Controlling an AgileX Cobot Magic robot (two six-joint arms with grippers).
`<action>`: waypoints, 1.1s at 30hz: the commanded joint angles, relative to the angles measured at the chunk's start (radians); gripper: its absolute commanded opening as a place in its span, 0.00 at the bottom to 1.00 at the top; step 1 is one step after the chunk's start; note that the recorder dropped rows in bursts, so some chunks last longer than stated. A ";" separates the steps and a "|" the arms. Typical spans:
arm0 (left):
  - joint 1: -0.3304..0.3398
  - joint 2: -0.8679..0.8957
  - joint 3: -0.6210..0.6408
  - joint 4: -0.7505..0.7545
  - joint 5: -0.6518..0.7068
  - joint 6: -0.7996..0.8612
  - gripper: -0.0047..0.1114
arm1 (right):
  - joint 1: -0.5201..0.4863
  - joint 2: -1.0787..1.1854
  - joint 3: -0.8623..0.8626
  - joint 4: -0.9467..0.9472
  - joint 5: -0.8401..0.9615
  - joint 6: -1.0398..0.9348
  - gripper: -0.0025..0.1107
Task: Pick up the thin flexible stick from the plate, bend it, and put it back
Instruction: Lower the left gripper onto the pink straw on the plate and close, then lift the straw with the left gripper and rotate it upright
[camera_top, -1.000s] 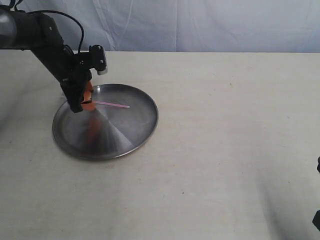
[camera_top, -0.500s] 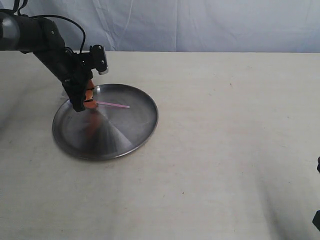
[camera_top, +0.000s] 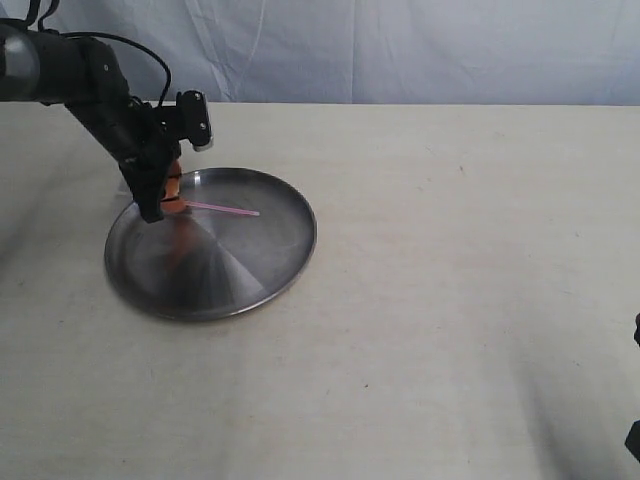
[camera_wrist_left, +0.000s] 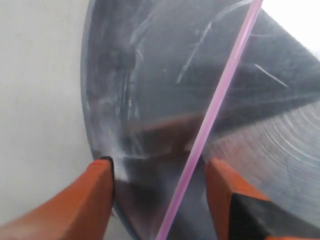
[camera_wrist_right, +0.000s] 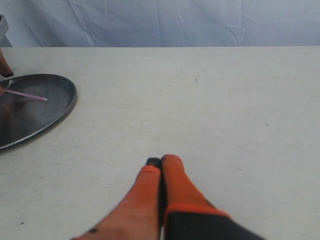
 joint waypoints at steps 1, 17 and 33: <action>-0.002 -0.004 -0.005 0.022 -0.017 -0.013 0.50 | -0.006 -0.006 0.002 -0.003 -0.007 -0.001 0.01; -0.002 0.052 -0.005 0.026 -0.049 -0.020 0.50 | -0.006 -0.006 0.002 -0.003 -0.007 -0.001 0.01; -0.002 0.048 -0.005 -0.036 -0.039 -0.020 0.11 | -0.006 -0.006 0.002 -0.003 -0.007 -0.001 0.01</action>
